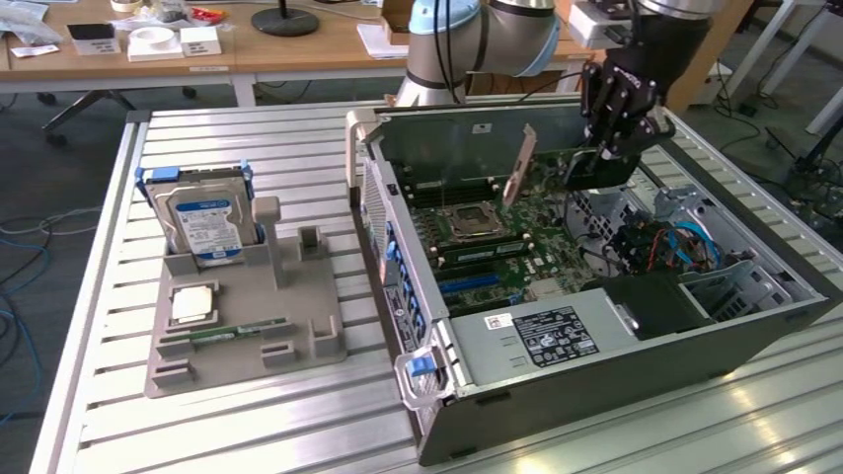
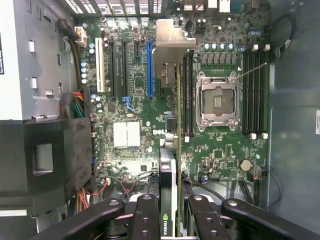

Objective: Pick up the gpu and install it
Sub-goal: 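Insert the gpu into the slot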

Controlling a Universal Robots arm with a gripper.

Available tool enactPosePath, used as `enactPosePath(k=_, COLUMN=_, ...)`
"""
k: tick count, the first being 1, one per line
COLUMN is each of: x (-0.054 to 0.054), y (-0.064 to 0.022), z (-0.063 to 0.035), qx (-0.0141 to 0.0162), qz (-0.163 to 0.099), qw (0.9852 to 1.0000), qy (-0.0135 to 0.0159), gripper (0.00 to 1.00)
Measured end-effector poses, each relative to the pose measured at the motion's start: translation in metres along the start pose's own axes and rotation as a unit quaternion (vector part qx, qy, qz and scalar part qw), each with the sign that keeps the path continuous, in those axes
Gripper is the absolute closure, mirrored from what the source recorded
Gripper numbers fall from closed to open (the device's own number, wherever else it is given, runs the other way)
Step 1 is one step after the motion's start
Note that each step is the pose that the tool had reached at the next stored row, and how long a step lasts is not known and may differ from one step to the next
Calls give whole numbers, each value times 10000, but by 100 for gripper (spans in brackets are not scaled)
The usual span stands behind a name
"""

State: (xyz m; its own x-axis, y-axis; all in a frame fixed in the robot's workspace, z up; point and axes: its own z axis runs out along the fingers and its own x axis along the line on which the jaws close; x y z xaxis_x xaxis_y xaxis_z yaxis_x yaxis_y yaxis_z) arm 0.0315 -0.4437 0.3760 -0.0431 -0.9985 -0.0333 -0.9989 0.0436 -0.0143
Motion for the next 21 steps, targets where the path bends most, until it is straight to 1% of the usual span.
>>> enactPosePath(k=2, x=1, y=19, z=10, qx=1, qz=1, qw=10000, qy=0, gripper=73)
enactPosePath(k=5, x=5, y=83, z=37, qx=1, qz=7, qw=10000, qy=0, gripper=73)
enactPosePath(k=9, x=9, y=147, z=79, qx=1, qz=8, qw=10000, qy=0, gripper=73)
enactPosePath(k=13, x=10, y=155, z=85, qx=1, qz=8, qw=10000, qy=1, gripper=73)
enactPosePath(k=15, x=10, y=172, z=91, qx=1, qz=9, qw=10000, qy=-1, gripper=73)
enactPosePath(k=21, x=18, y=313, z=112, qx=2, qz=9, qw=10000, qy=-1, gripper=73)
